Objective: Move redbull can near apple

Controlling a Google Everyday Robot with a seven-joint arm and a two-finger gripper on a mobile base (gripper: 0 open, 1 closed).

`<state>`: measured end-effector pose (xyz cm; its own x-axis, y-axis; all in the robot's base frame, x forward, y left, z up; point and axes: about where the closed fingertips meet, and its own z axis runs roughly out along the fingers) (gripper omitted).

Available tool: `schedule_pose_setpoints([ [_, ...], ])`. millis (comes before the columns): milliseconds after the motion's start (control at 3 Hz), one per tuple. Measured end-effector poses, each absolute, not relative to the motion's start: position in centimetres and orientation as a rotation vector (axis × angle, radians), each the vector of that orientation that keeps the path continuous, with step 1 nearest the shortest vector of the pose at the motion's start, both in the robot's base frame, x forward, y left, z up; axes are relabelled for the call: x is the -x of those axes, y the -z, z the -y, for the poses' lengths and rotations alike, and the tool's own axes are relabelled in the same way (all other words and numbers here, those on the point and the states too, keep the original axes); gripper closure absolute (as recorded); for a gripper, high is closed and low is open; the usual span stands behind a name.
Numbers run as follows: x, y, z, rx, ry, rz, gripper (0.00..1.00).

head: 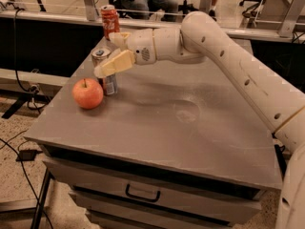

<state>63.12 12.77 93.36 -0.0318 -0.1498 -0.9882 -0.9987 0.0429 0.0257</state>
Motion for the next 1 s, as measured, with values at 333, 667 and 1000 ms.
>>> schedule_pose_setpoints([
  [333,-62.3,-93.9,-10.4,1.303,-1.062,-1.392,0.0],
  [667,-60.9,-95.3,-6.4,1.296,-0.935,-1.452,0.0],
  [1000,-60.3,-95.6,-5.2,1.286,-0.901,-1.469,0.0],
])
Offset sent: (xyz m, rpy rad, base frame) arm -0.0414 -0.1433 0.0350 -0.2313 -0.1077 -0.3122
